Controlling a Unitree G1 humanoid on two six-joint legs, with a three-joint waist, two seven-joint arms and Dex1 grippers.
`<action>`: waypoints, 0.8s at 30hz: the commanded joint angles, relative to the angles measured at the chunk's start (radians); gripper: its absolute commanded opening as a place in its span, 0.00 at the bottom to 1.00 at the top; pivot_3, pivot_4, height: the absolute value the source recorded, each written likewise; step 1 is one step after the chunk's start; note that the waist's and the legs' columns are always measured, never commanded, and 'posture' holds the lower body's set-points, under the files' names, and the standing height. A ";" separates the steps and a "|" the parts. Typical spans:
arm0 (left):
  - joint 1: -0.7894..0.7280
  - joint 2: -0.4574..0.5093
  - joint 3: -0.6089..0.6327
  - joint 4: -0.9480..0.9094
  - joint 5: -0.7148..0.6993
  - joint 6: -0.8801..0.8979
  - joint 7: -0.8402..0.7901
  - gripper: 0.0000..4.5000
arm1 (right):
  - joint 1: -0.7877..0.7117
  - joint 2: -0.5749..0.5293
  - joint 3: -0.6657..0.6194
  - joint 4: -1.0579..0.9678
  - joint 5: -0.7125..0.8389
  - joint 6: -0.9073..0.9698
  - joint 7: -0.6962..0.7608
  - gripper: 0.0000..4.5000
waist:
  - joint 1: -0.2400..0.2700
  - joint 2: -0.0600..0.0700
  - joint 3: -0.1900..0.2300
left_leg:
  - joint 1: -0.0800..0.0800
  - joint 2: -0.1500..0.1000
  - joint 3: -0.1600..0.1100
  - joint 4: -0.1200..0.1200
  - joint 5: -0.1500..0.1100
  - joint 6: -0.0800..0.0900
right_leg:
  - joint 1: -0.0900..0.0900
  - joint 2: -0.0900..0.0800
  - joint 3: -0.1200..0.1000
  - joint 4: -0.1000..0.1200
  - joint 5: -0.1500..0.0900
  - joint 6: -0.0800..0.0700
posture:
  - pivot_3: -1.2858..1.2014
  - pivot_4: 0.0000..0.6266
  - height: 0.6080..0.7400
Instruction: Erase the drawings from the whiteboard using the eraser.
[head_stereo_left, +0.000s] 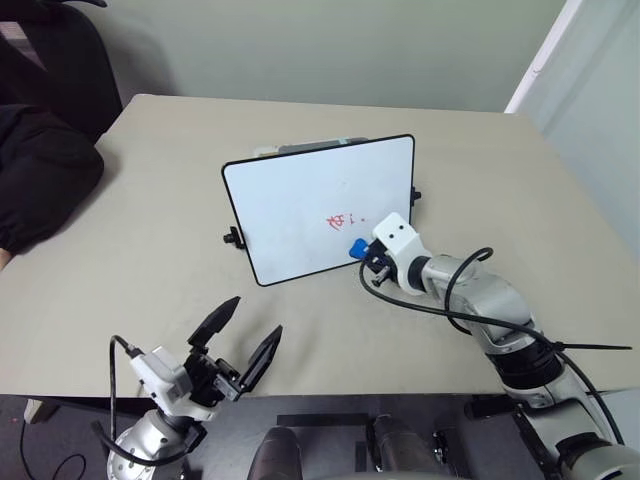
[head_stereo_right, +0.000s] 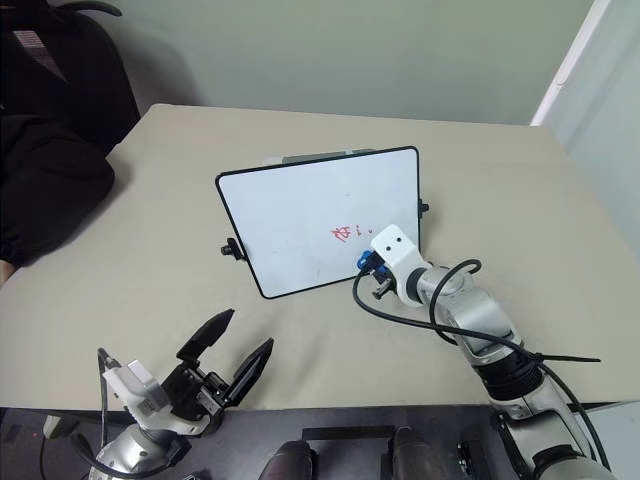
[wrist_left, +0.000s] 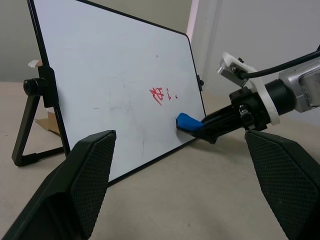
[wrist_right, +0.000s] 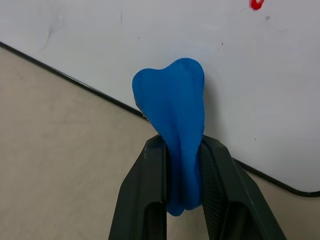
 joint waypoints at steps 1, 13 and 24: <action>-0.001 -0.005 -0.004 -0.028 -0.007 -0.006 -0.001 1.00 | -0.094 0.025 -0.065 -0.020 -0.002 -0.035 0.002 0.17 | -0.002 0.000 0.000 | 0.000 0.000 0.000 0.000 0.000 0.000 | 0.000 0.000 0.000 0.000 0.000 0.000 | 0.52 0.24 1.00; -0.007 -0.005 0.004 -0.025 -0.010 -0.003 0.004 1.00 | -0.126 0.019 -0.051 0.030 -0.046 -0.043 -0.003 0.17 | 0.002 0.000 0.000 | -0.001 0.000 0.000 -0.001 0.000 0.000 | -0.002 0.000 0.000 0.000 0.000 -0.001 | 0.52 0.24 1.00; -0.009 -0.004 0.006 -0.027 -0.014 0.002 0.000 1.00 | -0.040 -0.010 -0.042 0.036 -0.067 -0.028 -0.002 0.17 | 0.002 0.000 0.000 | 0.000 0.000 0.000 0.000 0.001 -0.002 | 0.000 0.000 0.000 0.000 0.001 -0.001 | 0.52 0.24 1.00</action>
